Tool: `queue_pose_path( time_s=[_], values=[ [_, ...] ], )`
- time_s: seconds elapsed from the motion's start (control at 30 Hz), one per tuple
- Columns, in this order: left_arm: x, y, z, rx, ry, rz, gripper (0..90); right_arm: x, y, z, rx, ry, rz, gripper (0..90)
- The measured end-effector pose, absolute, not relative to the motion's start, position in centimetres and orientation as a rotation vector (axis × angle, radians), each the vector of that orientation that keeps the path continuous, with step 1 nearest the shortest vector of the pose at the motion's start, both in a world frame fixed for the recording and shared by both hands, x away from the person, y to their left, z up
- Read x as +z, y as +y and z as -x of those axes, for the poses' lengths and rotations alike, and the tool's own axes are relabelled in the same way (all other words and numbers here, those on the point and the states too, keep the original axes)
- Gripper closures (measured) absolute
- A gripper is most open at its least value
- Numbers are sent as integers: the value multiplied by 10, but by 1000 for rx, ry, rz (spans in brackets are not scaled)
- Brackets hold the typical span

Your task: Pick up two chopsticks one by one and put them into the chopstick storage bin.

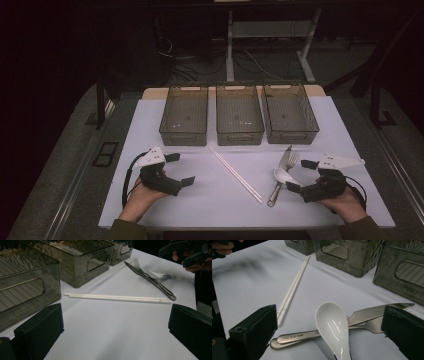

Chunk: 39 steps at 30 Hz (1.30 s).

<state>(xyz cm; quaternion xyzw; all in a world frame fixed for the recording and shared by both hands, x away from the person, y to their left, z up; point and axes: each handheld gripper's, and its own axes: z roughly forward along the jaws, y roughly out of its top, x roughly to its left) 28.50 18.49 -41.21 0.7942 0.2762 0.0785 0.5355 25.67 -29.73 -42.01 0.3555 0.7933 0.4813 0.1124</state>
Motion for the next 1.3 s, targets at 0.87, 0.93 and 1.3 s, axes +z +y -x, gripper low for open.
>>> queue_pose_path(
  time_s=[0.87,0.93,1.3],
  values=[
    [-416,181,-280,205,669,-1923,0,-404,-282,-272,1408,2372,-1060,5],
    [-415,181,-280,205,670,-1912,0,-404,-277,-275,1409,2377,-1055,6],
    [-414,179,-281,209,662,-1907,0,-401,-263,-282,1417,2405,-1048,6]
  ],
)
